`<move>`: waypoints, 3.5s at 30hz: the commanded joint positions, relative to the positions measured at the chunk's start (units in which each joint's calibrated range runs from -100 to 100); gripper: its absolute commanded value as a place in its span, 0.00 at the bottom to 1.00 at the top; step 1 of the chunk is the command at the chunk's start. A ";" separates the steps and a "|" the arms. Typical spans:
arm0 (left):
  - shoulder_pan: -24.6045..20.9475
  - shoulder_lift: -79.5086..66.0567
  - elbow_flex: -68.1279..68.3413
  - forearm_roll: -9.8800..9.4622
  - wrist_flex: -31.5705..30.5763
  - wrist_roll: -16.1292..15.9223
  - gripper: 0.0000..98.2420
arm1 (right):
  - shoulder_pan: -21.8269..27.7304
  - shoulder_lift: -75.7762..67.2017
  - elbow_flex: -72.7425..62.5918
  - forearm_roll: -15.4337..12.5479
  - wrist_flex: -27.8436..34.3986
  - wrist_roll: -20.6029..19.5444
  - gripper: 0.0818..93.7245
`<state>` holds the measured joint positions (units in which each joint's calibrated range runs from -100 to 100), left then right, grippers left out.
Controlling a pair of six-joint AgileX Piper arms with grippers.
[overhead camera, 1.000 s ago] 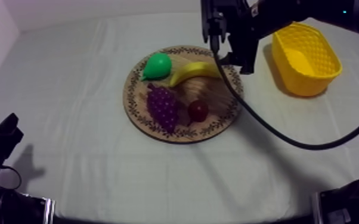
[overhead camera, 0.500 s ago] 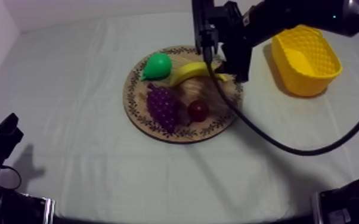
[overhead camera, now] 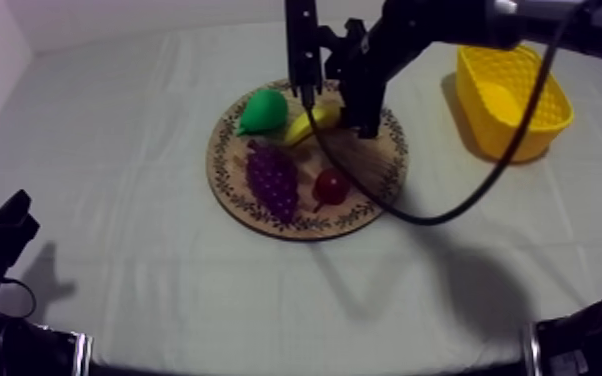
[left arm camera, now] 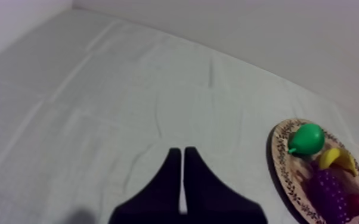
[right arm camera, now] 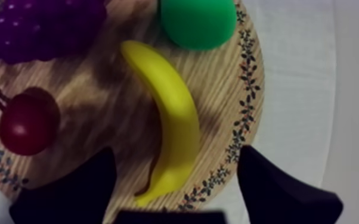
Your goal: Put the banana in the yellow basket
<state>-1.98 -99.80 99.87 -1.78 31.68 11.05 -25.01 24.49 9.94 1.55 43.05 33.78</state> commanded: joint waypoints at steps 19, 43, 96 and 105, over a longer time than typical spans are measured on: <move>-0.01 -0.03 0.02 0.00 0.00 0.01 0.00 | 1.91 14.35 -11.14 0.69 -1.98 -0.41 0.60; -0.01 -0.03 0.02 0.00 0.00 -0.01 0.00 | 2.71 15.83 -11.71 0.17 -4.98 -1.54 0.31; -0.01 -0.03 0.02 0.00 0.00 0.01 0.00 | 28.34 -11.08 4.16 1.29 11.83 -6.11 0.32; -0.01 -0.03 0.02 0.00 0.00 0.01 0.00 | 29.59 -10.51 10.29 1.13 8.16 -6.25 0.34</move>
<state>-1.98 -99.80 99.87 -1.78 31.70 11.05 4.43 13.67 20.05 2.77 51.36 27.39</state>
